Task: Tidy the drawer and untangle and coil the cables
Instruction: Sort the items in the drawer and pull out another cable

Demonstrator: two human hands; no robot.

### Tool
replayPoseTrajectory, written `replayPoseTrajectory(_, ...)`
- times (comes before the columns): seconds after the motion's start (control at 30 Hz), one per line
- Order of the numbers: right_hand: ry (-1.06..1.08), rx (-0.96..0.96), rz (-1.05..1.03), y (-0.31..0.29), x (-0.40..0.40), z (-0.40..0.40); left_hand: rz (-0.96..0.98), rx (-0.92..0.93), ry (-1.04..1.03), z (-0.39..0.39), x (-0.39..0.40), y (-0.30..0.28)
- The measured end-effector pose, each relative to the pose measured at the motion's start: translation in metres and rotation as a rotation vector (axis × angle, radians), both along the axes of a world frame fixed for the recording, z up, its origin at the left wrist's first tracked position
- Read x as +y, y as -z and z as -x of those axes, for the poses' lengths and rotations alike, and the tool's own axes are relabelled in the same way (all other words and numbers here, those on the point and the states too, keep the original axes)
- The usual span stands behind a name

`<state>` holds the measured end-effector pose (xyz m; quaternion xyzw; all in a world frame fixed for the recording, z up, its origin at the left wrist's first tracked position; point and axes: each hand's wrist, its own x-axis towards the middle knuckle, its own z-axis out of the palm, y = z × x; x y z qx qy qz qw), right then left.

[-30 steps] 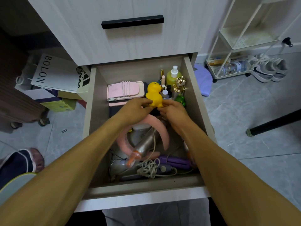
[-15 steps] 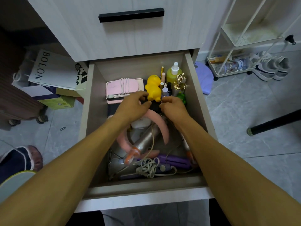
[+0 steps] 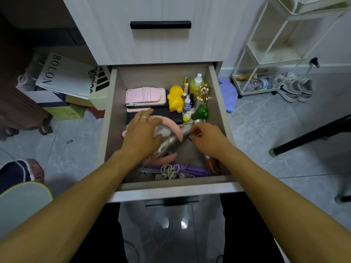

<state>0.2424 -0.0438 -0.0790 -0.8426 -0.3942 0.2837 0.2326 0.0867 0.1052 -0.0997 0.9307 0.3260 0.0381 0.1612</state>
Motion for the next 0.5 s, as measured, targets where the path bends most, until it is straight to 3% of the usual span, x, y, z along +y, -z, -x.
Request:
replayPoseTrajectory(0.13, 0.008, -0.049, 0.120, -0.002, -0.017, 0.014, 0.204, -0.075, 0.028, 0.006, -0.019, -0.005)
replayPoseTrajectory(0.37, 0.170, 0.056, 0.325, -0.001, -0.019, 0.021, 0.261, 0.300, 0.092, 0.005, -0.028, 0.003)
replayPoseTrajectory(0.5, 0.185, 0.069, 0.423, 0.006, -0.009, 0.019, 0.233, 0.147, -0.014, 0.010, -0.021, 0.000)
